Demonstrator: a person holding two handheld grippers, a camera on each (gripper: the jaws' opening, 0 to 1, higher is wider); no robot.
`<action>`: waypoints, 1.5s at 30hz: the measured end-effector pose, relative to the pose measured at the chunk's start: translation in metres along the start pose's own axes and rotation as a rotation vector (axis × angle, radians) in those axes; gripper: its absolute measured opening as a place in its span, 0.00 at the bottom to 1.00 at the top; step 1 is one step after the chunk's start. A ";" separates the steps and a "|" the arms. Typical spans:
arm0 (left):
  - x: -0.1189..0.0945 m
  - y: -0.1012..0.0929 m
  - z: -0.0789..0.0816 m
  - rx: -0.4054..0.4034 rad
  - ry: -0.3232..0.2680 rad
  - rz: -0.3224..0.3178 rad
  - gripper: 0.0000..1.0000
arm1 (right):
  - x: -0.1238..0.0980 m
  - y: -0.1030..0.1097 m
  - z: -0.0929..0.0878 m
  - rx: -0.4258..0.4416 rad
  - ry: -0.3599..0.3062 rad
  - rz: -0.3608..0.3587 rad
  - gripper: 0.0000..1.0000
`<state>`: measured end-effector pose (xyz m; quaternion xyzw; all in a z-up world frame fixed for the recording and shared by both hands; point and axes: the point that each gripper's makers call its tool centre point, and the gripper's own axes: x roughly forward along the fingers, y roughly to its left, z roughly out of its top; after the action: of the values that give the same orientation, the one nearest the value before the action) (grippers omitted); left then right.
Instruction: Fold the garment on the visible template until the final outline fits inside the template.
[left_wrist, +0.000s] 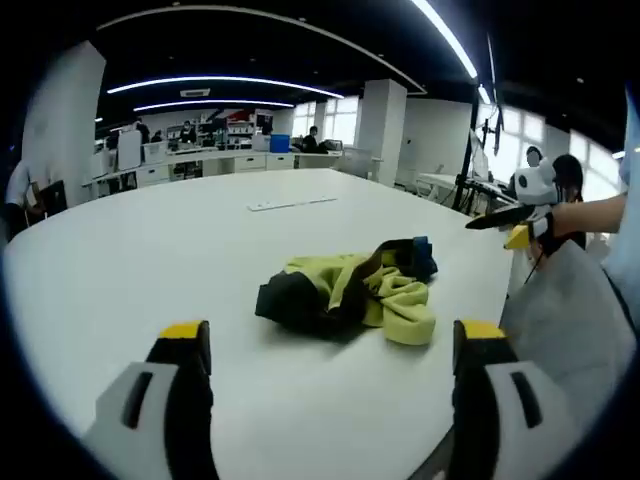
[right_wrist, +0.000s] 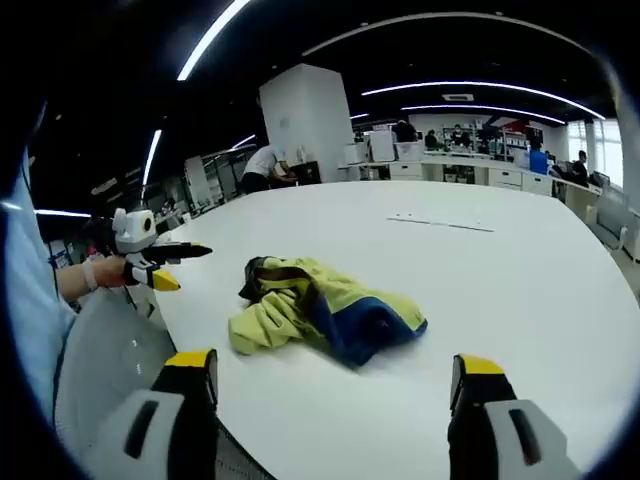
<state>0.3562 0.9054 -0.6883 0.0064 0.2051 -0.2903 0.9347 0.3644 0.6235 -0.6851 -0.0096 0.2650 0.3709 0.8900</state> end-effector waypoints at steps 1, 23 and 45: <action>0.000 0.000 0.000 -0.003 0.001 0.000 0.98 | 0.000 0.001 -0.001 -0.005 0.006 0.002 0.98; 0.000 -0.003 -0.001 0.000 0.011 -0.011 0.97 | -0.002 -0.003 -0.004 0.004 0.011 -0.008 0.97; 0.000 -0.008 -0.004 0.014 0.039 -0.029 0.91 | -0.003 -0.015 -0.002 -0.028 0.020 -0.029 0.92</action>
<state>0.3501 0.8990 -0.6907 0.0156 0.2212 -0.3051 0.9261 0.3718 0.6101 -0.6881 -0.0297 0.2684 0.3616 0.8924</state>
